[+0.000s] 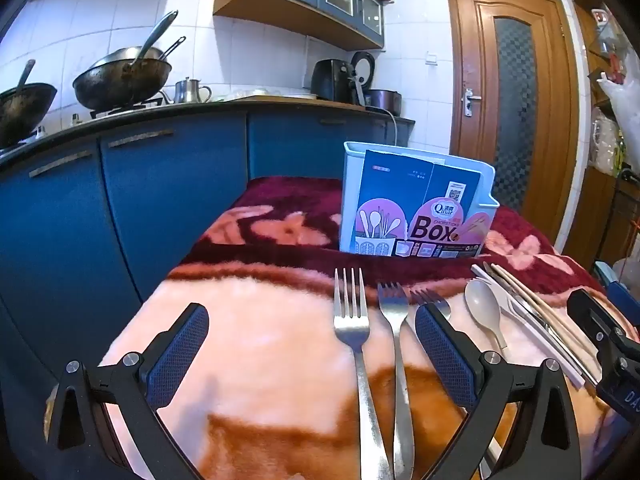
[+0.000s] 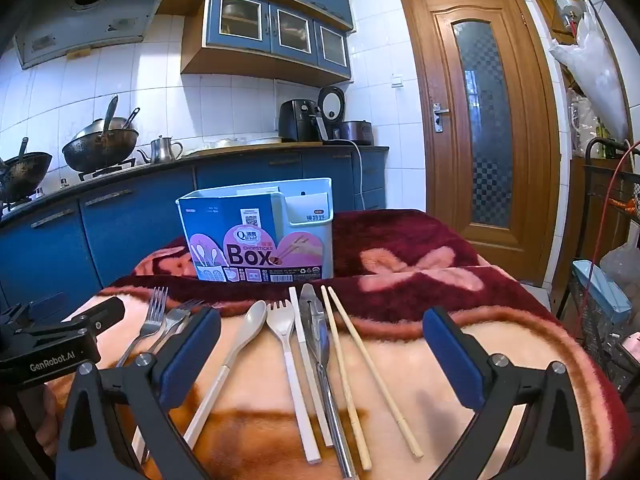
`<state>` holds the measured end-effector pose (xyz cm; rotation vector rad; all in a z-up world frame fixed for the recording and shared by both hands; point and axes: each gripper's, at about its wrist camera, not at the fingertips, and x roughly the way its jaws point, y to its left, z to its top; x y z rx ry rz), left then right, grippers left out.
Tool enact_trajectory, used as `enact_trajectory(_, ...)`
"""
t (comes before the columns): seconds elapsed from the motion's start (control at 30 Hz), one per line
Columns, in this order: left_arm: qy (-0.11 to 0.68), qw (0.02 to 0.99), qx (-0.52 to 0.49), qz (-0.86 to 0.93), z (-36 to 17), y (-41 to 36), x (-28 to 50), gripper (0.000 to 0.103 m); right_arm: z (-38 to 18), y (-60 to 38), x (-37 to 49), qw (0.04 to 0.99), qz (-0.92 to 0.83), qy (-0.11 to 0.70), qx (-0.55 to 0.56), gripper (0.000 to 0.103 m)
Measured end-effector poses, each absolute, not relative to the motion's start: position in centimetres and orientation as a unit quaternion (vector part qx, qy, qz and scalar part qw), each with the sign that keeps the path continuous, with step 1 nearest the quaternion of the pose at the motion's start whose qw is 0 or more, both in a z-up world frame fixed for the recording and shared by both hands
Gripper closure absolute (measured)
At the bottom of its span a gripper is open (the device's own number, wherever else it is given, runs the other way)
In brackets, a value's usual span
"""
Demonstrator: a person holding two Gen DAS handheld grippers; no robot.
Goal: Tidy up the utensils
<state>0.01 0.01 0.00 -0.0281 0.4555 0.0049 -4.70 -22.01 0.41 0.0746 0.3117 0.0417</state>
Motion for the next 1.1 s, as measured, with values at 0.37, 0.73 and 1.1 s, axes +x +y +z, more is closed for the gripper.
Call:
enact_trajectory(0.37, 0.224, 0.974, -0.011, 0.003, 0.08, -0.17, -0.01, 0.001, 0.36, -22.14, -4.76, 0.987, 0.021, 0.154, 0.039, 0.000)
enact_trajectory(0.73, 0.222, 0.975, -0.012, 0.002, 0.12, -0.06, -0.07, 0.001, 0.39, -22.03, -4.72, 0.987, 0.021, 0.154, 0.039, 0.000)
enact_trajectory(1.1, 0.222, 0.975, -0.012, 0.002, 0.13, -0.05, -0.09, 0.001, 0.38, -22.02, -4.71, 0.987, 0.021, 0.154, 0.040, 0.000)
